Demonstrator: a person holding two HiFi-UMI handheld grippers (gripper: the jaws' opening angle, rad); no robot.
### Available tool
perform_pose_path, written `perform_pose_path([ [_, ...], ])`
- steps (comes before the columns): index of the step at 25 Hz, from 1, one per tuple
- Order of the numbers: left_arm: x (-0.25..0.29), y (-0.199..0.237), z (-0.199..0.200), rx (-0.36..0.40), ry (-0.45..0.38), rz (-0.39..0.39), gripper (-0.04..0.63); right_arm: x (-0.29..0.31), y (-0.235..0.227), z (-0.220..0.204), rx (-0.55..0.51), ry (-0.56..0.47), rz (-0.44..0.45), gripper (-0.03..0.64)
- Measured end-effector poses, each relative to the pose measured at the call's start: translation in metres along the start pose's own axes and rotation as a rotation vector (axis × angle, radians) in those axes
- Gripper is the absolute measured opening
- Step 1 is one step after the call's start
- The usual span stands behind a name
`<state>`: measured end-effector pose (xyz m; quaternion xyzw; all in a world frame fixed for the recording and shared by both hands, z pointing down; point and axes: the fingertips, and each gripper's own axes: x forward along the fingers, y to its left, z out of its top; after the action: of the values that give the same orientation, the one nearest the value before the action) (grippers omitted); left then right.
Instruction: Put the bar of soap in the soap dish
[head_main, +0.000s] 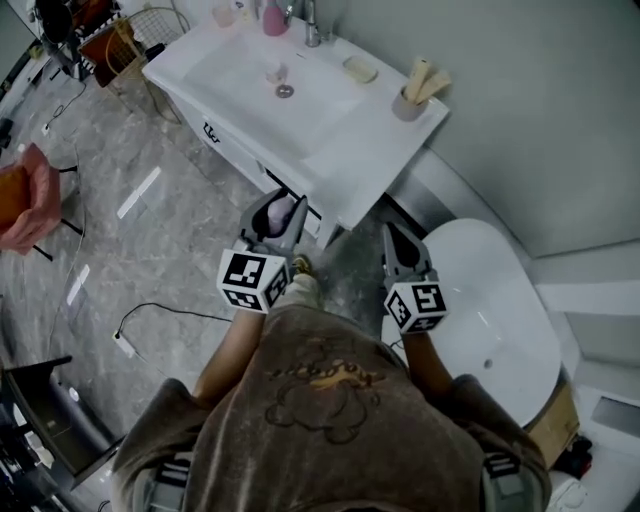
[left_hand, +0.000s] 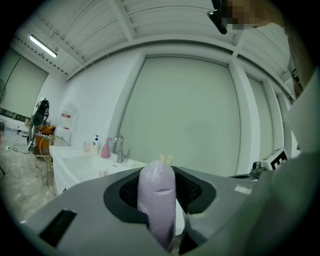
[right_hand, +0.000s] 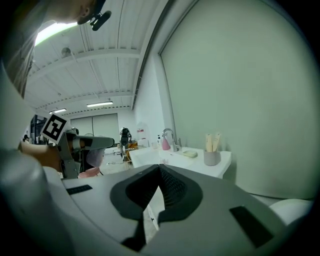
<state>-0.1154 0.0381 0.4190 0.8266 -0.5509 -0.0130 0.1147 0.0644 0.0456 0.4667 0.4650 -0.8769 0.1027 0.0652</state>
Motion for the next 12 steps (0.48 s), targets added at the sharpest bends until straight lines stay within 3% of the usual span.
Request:
perform_pose_path([
  [12,0.105,0.07,0.042,0.026,0.03,-0.123,0.139,0.106,-0.037,0.05,0.039,-0.029,-0.125,-0.002],
])
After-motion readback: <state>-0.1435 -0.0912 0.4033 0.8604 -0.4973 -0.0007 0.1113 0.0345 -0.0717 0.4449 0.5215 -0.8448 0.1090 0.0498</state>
